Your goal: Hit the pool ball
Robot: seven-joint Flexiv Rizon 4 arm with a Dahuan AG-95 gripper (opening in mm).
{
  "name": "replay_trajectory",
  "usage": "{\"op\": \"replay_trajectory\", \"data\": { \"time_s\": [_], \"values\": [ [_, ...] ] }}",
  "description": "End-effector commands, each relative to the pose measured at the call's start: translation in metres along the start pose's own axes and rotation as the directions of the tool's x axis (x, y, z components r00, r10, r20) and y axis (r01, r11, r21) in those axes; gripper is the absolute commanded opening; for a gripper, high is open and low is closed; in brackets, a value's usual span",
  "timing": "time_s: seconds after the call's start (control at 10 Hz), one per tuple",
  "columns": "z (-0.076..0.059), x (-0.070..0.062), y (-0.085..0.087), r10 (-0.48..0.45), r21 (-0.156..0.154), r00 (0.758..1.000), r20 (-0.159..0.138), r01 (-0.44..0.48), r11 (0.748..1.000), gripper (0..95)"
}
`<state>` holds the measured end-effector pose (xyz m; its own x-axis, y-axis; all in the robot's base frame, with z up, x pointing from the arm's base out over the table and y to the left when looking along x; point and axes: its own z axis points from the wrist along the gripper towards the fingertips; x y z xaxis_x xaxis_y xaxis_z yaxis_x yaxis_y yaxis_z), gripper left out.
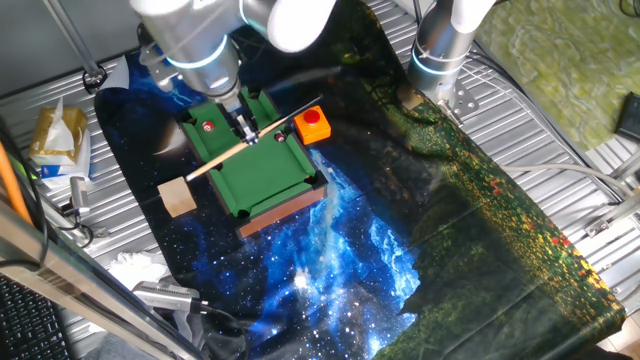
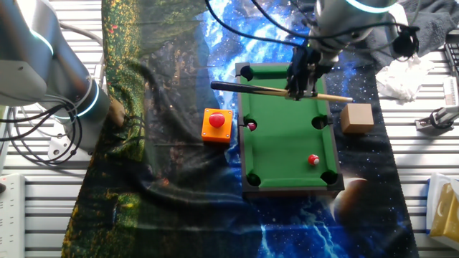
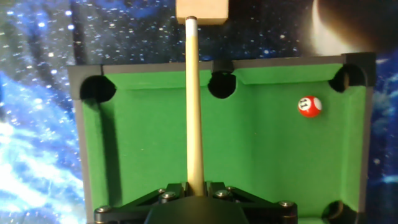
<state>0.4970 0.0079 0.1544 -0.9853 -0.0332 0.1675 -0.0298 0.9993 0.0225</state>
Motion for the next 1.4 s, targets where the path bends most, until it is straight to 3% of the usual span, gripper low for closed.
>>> {"op": "replay_trajectory", "data": {
  "time_s": [0.1,0.2,0.3,0.4,0.5,0.6,0.8,1.0,1.4],
  "values": [
    [0.0001,-0.0007,0.0009,-0.355,0.133,0.935,-0.001,0.352,0.926,0.0],
    [0.0001,-0.0007,0.0009,-0.467,0.166,0.884,-0.012,0.463,0.871,0.0],
    [0.0001,-0.0007,0.0009,-0.617,0.236,0.787,-0.029,0.605,0.76,0.0],
    [0.0001,-0.0007,0.0009,-0.672,0.272,0.74,-0.043,0.656,0.704,0.0],
    [0.0001,-0.0007,0.0009,-0.748,0.325,0.66,-0.073,0.724,0.608,0.0],
    [0.0001,-0.0007,0.0009,-0.797,0.351,0.595,-0.102,0.771,0.531,0.0],
    [0.0001,-0.0007,0.0009,-0.848,0.372,0.51,-0.144,0.822,0.431,0.0],
    [0.0001,-0.0007,0.0009,-0.859,0.373,0.487,-0.16,0.835,0.404,0.0],
    [0.0001,-0.0007,0.0009,-0.854,0.369,0.503,-0.134,0.825,0.428,0.0]
  ]
}}
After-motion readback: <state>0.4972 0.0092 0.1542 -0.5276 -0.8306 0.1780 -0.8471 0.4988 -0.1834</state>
